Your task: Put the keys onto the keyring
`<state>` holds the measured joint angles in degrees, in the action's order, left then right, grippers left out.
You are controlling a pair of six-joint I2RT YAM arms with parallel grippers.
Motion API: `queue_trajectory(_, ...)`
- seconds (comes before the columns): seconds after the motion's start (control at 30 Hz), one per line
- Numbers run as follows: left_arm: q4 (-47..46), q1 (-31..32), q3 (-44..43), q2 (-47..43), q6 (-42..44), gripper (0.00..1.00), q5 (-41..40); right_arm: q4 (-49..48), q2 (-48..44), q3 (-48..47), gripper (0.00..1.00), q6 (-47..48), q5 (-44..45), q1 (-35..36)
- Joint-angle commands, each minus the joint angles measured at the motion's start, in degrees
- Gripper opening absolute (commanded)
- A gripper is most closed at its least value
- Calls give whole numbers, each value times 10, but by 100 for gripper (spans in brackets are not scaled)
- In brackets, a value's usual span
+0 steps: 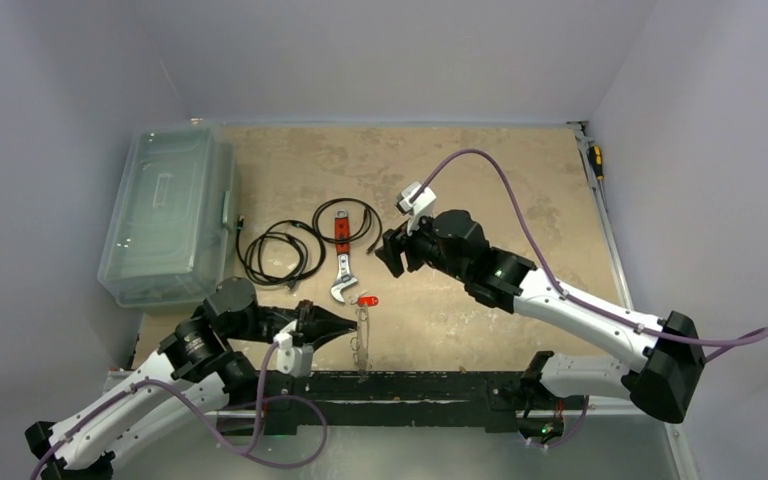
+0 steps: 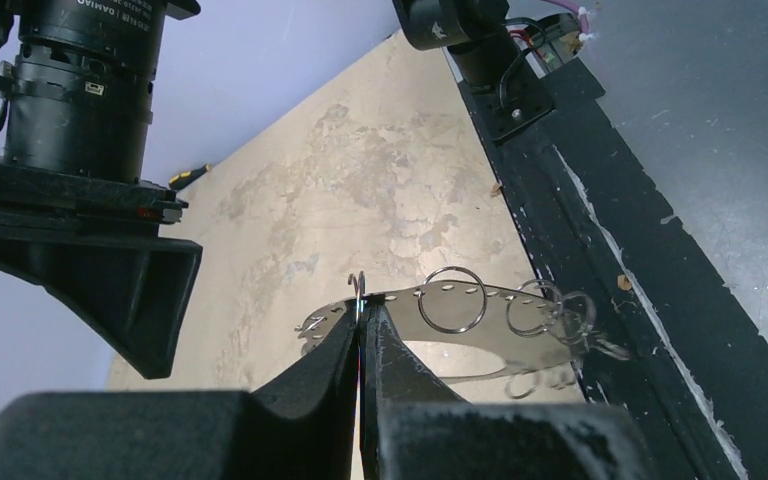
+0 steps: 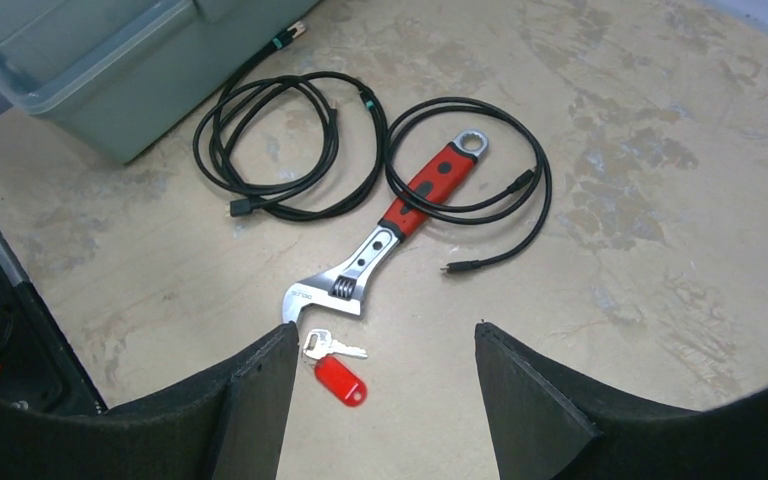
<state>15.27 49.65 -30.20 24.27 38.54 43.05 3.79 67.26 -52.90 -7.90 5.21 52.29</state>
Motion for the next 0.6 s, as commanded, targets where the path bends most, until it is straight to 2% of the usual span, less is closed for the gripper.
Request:
queue_trajectory(0.0,-29,3,-12,5,-7,0,-2,-33,4,11,68,-6,-24,-4)
queue_trajectory(0.27,-57,3,15,-42,-28,0,10,-57,30,36,65,10,-76,-15)
queue_trajectory(0.57,-93,3,41,-81,-52,0,-13,-40,145,-8,62,20,-188,-17)
